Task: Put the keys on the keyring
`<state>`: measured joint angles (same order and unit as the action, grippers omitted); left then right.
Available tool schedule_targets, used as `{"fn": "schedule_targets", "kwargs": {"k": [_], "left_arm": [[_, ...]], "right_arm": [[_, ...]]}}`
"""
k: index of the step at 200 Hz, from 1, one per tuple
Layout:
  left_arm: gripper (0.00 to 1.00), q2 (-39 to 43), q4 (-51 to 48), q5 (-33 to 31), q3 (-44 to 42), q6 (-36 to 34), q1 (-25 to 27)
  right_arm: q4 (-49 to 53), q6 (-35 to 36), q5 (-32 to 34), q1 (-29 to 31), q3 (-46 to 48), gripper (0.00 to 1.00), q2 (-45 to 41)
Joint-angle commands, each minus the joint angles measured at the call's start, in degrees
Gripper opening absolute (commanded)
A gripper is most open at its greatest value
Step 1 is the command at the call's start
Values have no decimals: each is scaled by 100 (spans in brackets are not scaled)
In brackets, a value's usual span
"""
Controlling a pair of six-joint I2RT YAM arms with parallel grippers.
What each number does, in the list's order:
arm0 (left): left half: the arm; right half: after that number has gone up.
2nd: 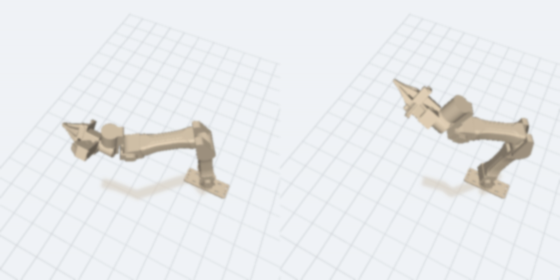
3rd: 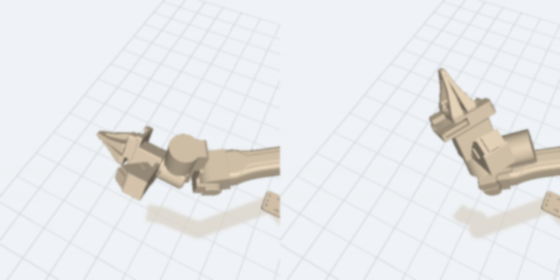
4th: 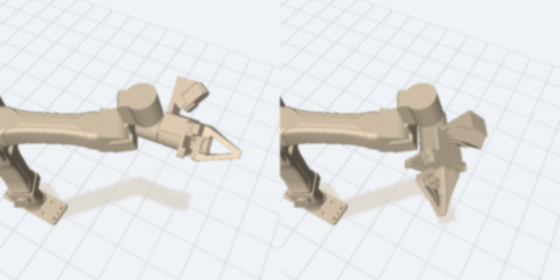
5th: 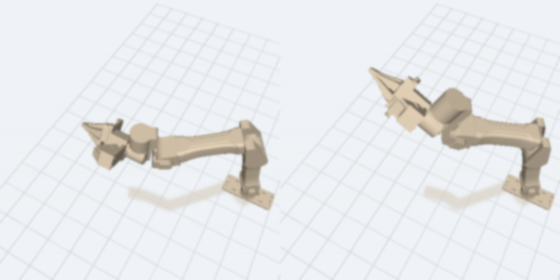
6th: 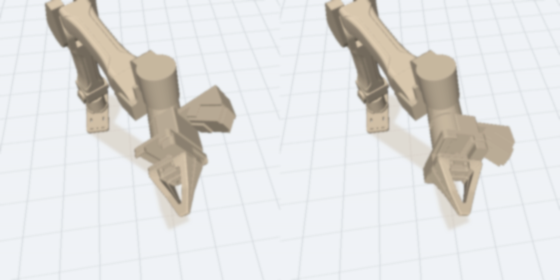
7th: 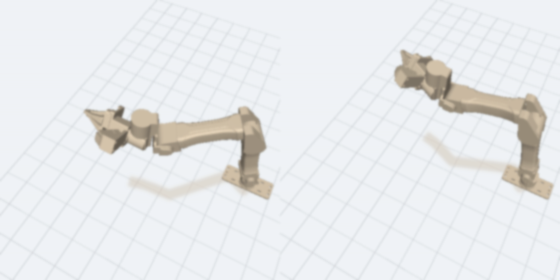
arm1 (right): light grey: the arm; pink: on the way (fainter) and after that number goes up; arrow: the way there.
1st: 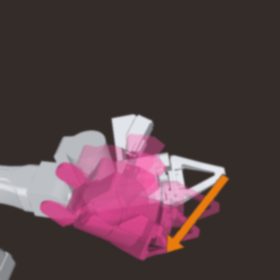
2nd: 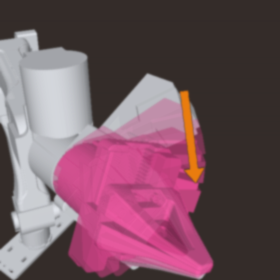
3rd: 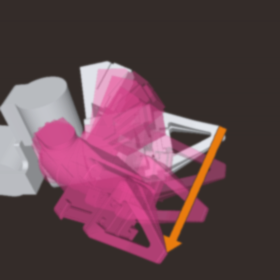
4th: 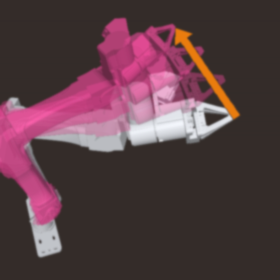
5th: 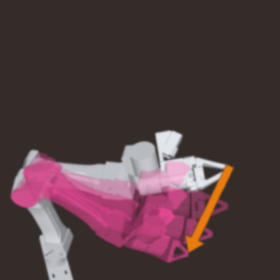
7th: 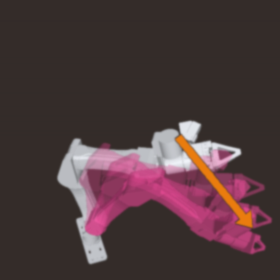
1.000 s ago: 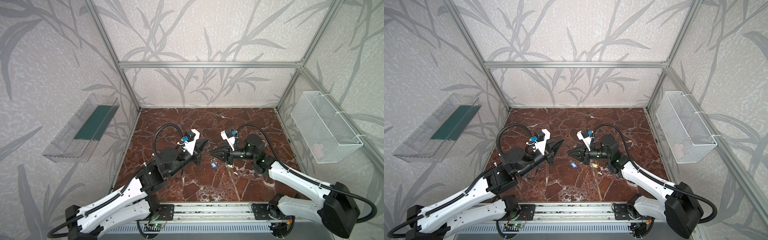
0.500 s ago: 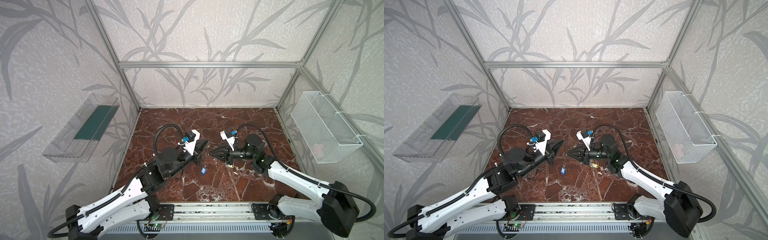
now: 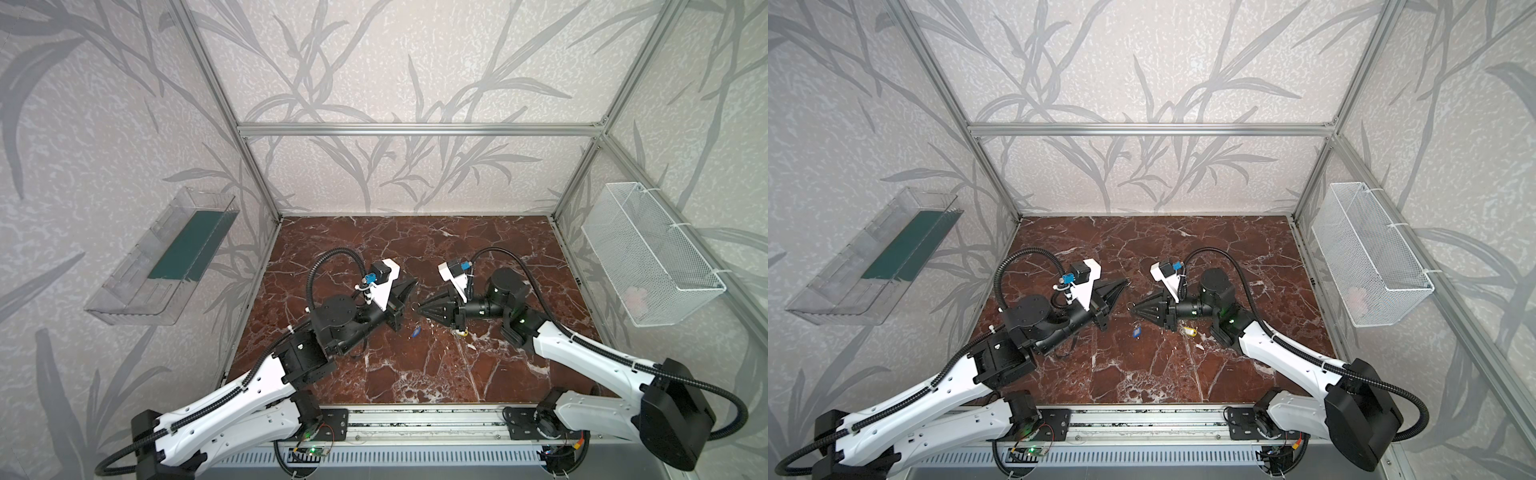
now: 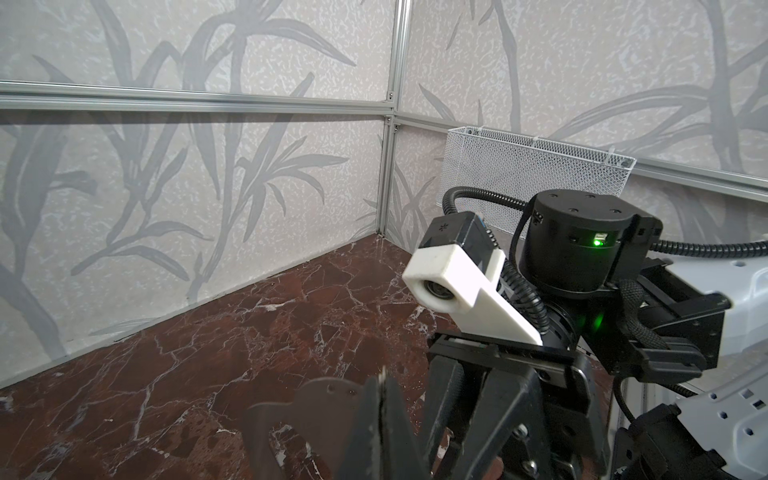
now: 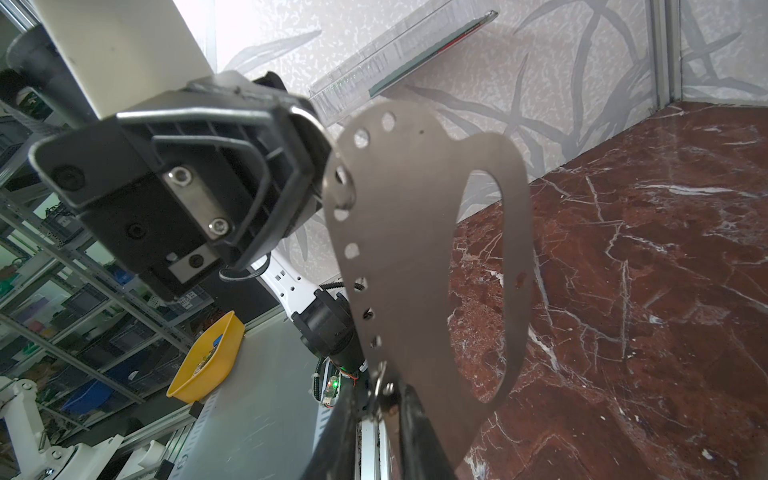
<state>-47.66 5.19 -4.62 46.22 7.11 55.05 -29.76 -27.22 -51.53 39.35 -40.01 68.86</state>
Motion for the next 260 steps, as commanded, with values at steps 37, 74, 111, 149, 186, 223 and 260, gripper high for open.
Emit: {"fn": "schedule_targets", "kwargs": {"k": [37, 74, 111, 149, 186, 223, 260], "left_arm": [[0, 47, 265, -65, -51, 18, -12], [0, 83, 246, -100, -69, 9, -12], [0, 112, 210, -170, -99, -17, -12], [0, 228, 247, -433, -219, -73, -12], [0, 380, 445, -808, -426, -101, -3], [0, 382, 574, -858, -509, -157, -3], [0, 297, 519, -717, -482, -158, 5]], "right_arm": [[-171, 15, 48, 55, -192, 15, 66], [-160, 23, 159, 61, -192, 9, 47], [-54, 81, 278, 55, -191, 3, -28], [276, 190, 563, 46, -218, 0, -149], [571, 189, 883, 29, -234, 0, -282], [847, 144, 1111, -41, -314, 0, -351], [1055, 86, 1603, -94, -377, 0, -489]]}}
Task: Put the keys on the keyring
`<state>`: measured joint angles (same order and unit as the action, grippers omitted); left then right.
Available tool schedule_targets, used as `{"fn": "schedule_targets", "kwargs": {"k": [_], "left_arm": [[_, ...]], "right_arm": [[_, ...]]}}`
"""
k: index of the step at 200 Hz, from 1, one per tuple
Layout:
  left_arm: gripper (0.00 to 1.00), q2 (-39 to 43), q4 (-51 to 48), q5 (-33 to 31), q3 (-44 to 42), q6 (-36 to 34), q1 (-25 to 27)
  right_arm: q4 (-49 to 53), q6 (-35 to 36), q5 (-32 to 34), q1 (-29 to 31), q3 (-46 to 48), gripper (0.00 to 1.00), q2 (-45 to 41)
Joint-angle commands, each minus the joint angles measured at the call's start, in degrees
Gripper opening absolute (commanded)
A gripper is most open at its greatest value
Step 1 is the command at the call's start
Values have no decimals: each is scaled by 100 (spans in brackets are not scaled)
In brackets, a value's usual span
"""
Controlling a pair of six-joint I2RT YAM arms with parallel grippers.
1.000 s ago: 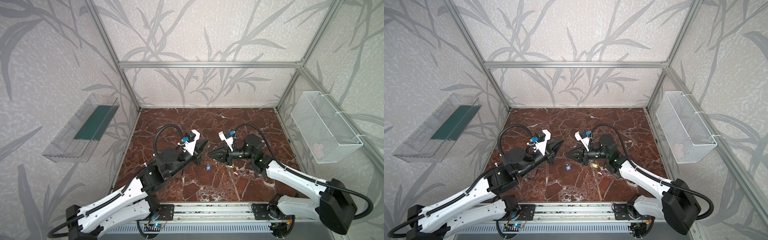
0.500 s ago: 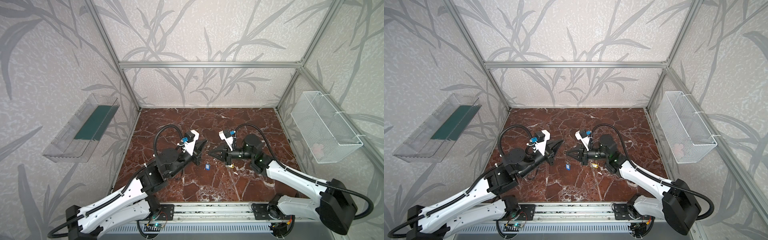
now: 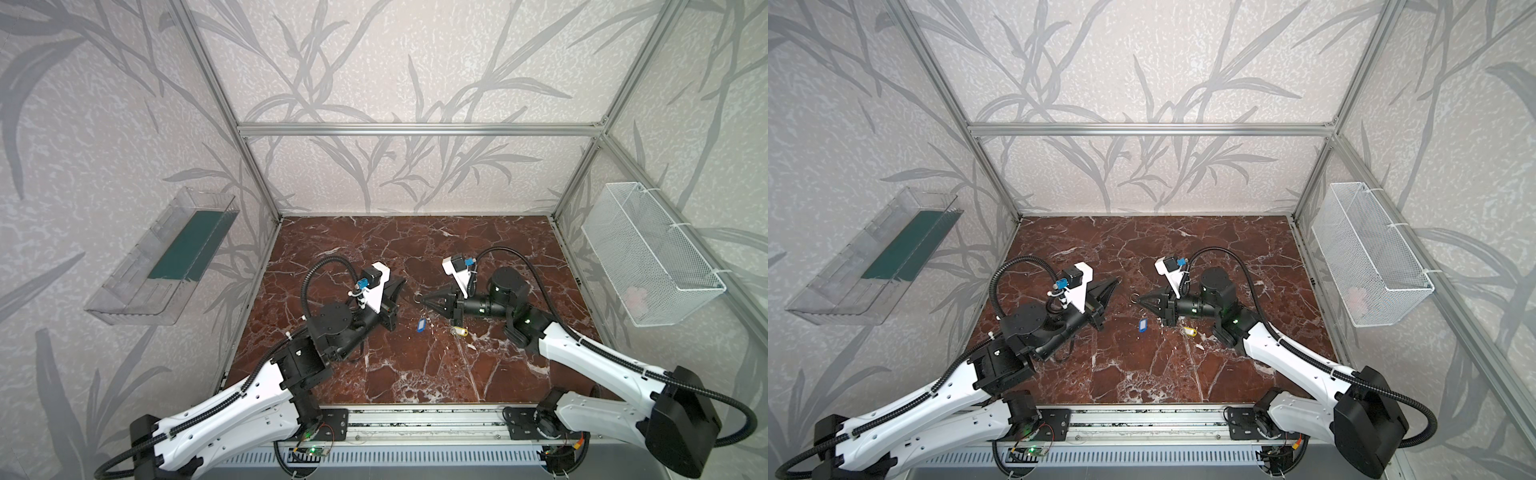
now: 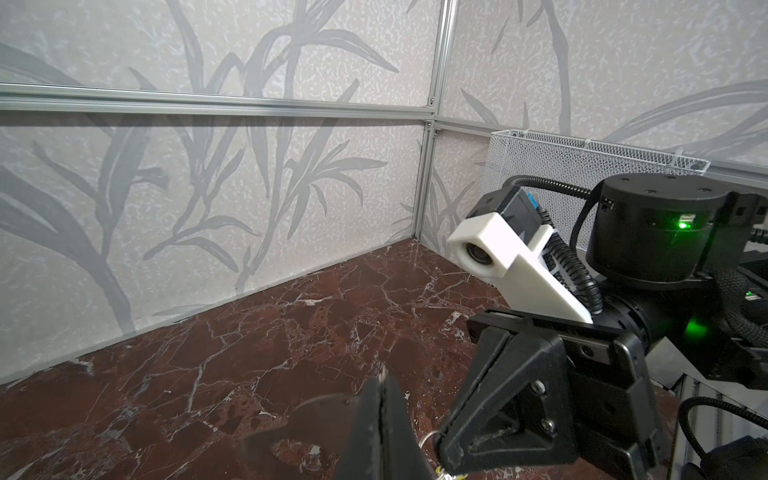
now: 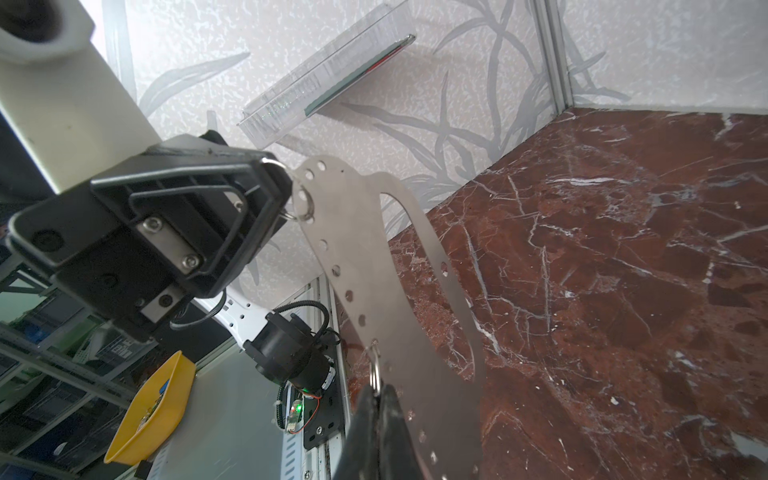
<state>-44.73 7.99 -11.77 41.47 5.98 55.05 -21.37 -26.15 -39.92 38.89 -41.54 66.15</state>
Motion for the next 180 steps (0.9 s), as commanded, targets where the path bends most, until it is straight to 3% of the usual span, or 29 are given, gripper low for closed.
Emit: {"fn": "schedule_targets", "kwargs": {"k": [1, 31, 61, 97, 139, 180], "left_arm": [[0, 2, 234, 3, -8, -48, 6], [0, -27, 203, 51, -29, -40, 6], [10, 21, 254, 79, -86, -9, 6], [20, 132, 285, 289, -122, -45, 6], [23, 327, 27, 636, -164, -220, 6], [24, 759, -290, 1356, -601, -932, 6]], "right_arm": [[218, -17, 455, -53, -224, 0, -222], [319, 88, 937, -57, -232, 0, -358], [299, 326, 960, -63, -306, 0, -319], [385, 950, 527, -66, -532, 0, -72], [341, 1870, -172, -78, -625, 0, 69], [188, 2961, -1173, -93, -450, 0, -40]]}}
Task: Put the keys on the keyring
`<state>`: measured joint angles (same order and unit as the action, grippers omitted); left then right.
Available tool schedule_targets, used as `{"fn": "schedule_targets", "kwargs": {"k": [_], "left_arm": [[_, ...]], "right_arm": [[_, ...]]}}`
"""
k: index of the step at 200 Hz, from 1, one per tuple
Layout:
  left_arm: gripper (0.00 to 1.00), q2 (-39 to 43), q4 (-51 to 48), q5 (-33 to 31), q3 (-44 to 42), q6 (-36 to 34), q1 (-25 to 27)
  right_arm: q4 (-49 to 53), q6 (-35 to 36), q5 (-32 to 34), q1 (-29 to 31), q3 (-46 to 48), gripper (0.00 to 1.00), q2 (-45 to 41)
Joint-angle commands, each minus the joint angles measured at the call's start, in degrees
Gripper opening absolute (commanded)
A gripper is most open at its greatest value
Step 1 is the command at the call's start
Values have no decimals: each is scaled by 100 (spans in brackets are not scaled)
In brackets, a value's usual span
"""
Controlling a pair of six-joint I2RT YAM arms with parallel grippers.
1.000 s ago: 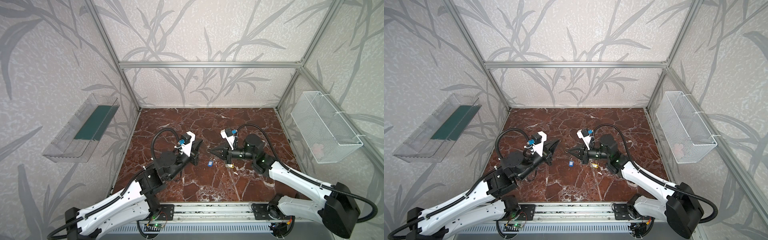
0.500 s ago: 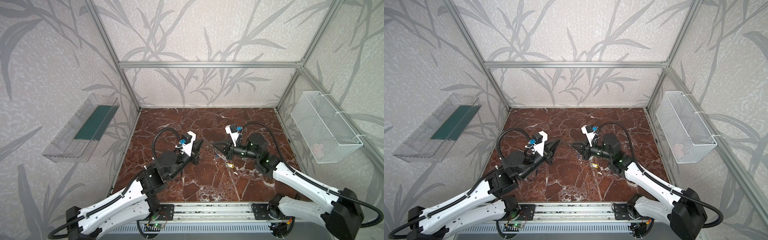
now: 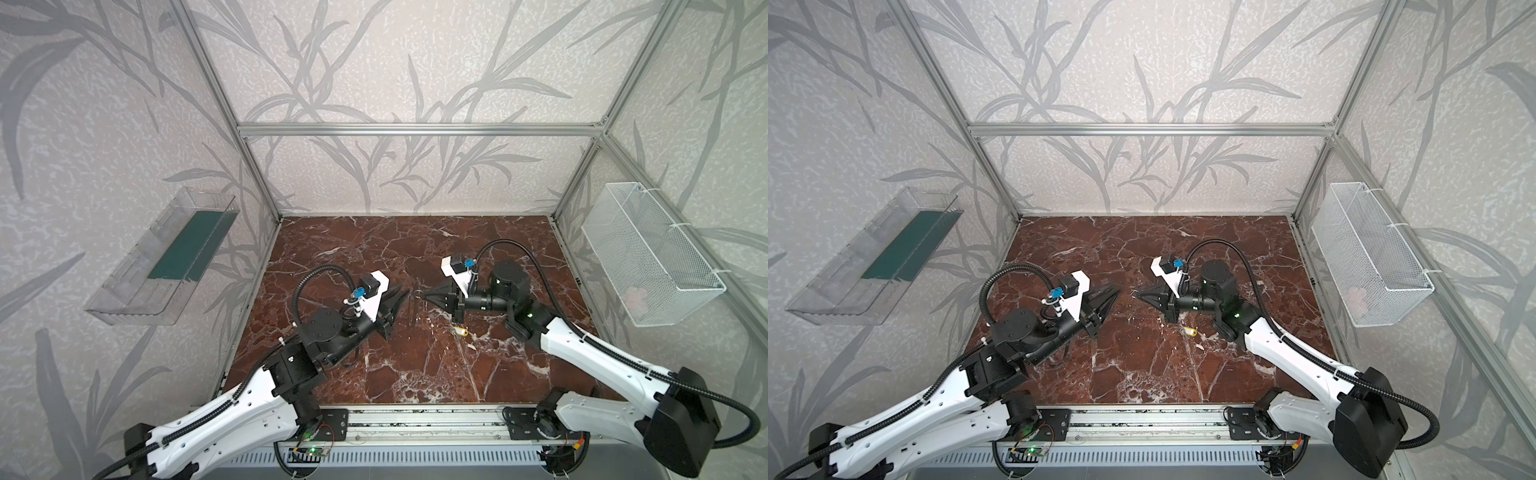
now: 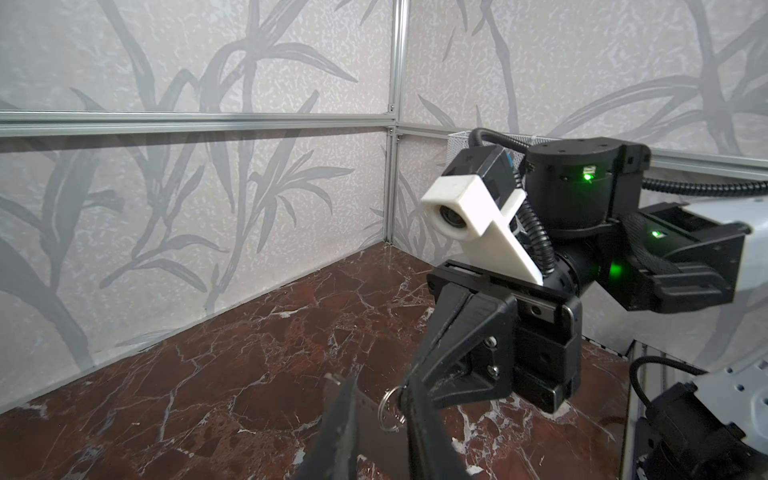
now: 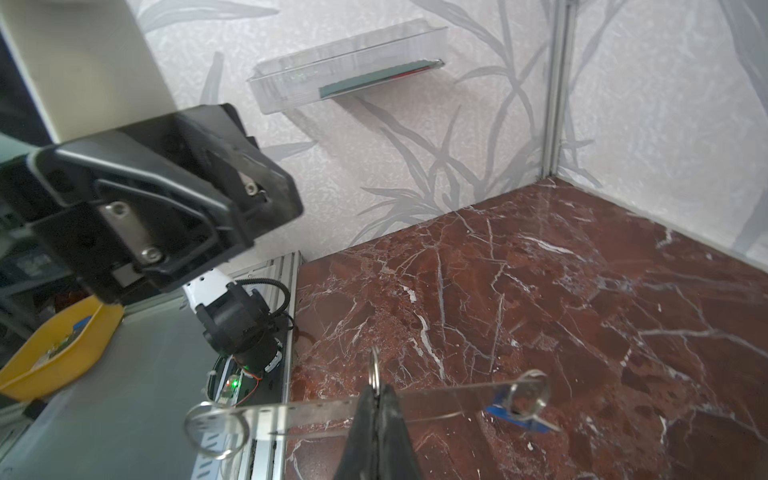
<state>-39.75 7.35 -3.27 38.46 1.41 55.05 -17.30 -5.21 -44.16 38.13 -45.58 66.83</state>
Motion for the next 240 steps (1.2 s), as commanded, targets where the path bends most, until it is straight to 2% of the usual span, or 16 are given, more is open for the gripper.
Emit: {"fn": "schedule_targets", "kwargs": {"k": [1, 50, 96, 167, 240], "left_arm": [[24, 276, -226, 509, -319, -479, 6], [26, 1014, -15, 830, -926, -708, 6], [27, 882, 3, 1255, -915, -703, 6], [27, 259, 316, 1336, -761, -704, 6], [26, 620, 389, 1411, -852, -680, 6]], "right_arm": [[-207, 879, -759, -20, -51, 0, -108], [80, 1201, -1518, -69, -295, 0, 99], [-350, 907, -1860, -69, -267, 0, 230], [-538, 717, -2035, -69, -219, 0, 243], [-533, 732, -2043, -69, -161, 0, 216]]}}
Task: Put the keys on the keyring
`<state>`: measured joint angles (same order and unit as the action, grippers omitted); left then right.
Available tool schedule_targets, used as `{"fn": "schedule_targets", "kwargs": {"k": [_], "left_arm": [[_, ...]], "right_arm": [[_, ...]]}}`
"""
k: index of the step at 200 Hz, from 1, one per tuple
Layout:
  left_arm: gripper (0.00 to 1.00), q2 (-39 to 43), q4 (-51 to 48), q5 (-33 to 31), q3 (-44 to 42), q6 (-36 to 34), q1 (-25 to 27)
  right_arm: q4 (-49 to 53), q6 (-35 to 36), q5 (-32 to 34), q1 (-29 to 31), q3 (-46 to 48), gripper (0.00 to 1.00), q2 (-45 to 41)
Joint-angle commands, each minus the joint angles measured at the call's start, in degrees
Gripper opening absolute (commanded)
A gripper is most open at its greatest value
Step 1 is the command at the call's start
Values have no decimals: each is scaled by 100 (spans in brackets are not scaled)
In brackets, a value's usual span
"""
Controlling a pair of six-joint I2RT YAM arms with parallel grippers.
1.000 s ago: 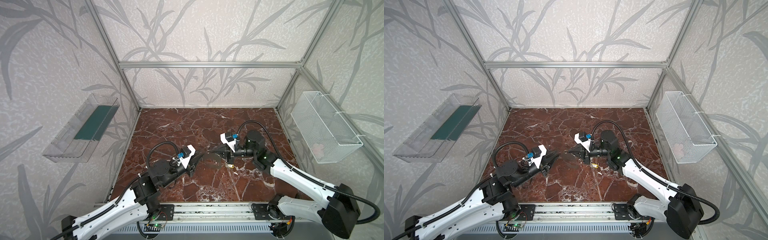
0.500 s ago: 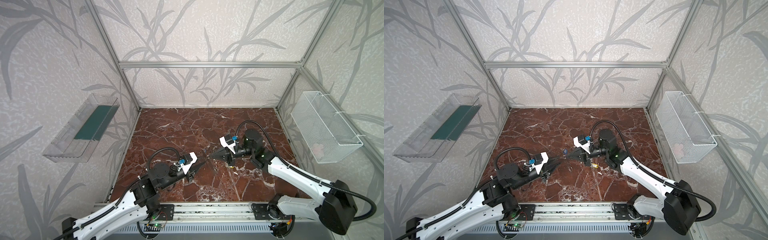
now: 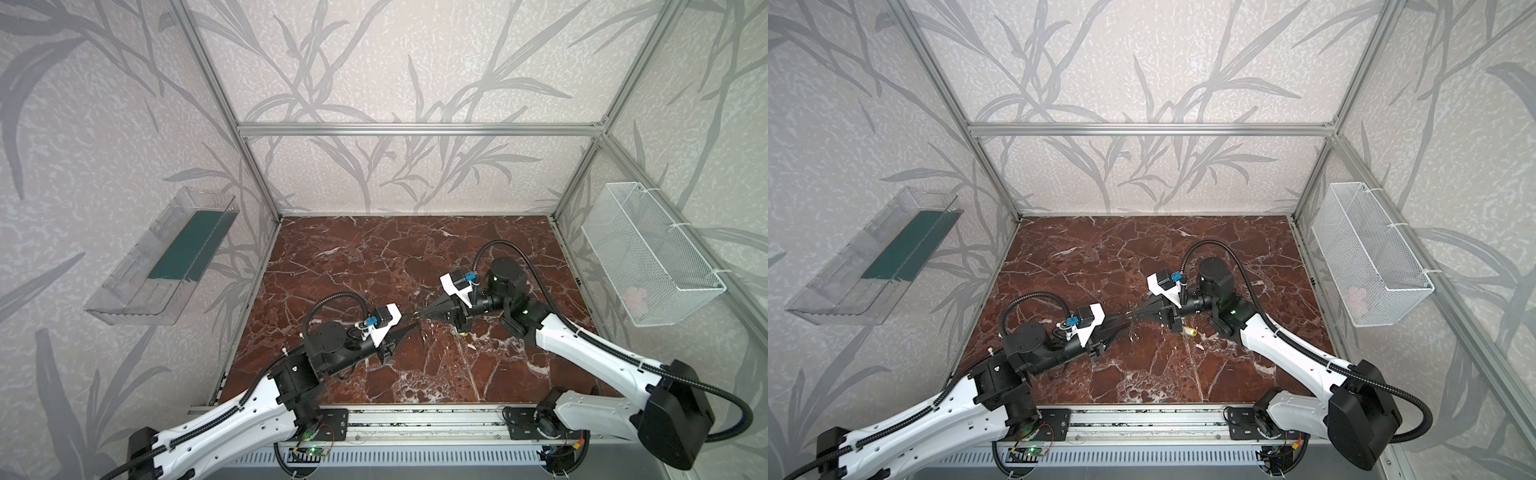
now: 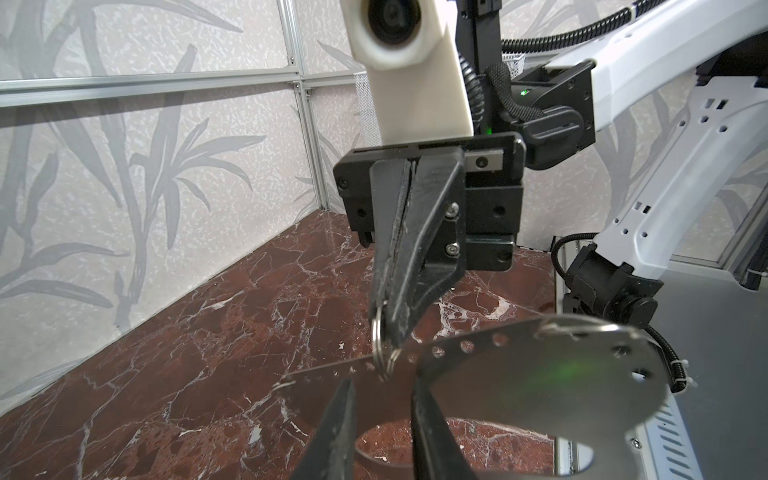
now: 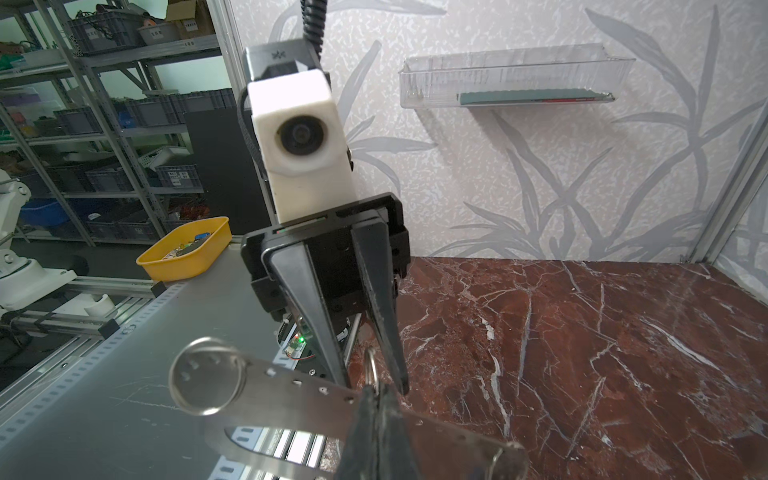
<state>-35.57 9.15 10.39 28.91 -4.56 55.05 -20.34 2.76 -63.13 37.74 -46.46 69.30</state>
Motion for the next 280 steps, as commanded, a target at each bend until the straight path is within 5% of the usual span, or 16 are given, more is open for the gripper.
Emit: {"fn": "schedule_targets", "kwargs": {"k": [1, 120, 196, 239, 280], "left_arm": [[26, 206, 210, 43, 100, -82, 6], [24, -139, 539, 132, 168, -28, 6], [14, -136, 614, 83, 164, -19, 6], [0, -217, 544, -65, 259, -27, 6], [0, -409, 362, -508, 405, -36, 6]], "right_arm": [[-232, -70, -146, -29, -74, 0, -30], [-295, -120, -243, 76, -119, 0, 6], [-301, -134, -294, 91, -113, 0, 23], [-291, -137, -264, 94, -119, 0, 18], [-122, -83, -9, 91, -100, 0, -61]]}}
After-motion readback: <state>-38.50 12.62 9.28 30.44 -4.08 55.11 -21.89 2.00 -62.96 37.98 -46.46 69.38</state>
